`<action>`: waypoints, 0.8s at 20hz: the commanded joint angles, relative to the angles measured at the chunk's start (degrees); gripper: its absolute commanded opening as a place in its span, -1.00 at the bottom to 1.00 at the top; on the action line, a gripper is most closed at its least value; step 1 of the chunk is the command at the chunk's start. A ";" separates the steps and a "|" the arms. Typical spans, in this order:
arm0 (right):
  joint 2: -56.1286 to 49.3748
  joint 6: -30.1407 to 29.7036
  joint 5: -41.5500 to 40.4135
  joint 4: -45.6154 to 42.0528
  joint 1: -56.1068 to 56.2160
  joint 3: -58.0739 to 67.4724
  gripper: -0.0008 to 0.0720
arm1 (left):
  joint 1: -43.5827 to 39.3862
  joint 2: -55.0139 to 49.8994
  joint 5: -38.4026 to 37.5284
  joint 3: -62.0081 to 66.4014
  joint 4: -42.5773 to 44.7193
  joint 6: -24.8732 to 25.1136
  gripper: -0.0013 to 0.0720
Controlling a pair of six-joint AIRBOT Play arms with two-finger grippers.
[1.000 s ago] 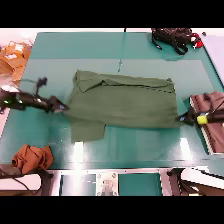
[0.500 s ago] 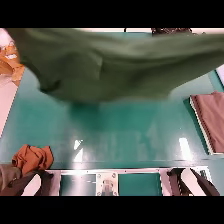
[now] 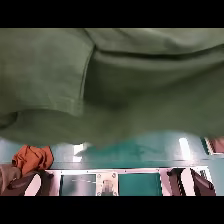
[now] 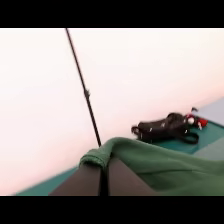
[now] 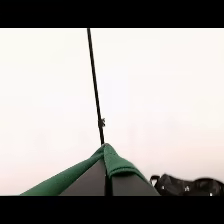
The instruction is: Fold the shirts.
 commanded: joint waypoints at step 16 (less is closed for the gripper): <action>-55.54 -15.06 -13.64 15.15 16.83 -29.94 -0.94 | 0.00 -42.64 16.48 -50.42 -34.36 24.94 -0.89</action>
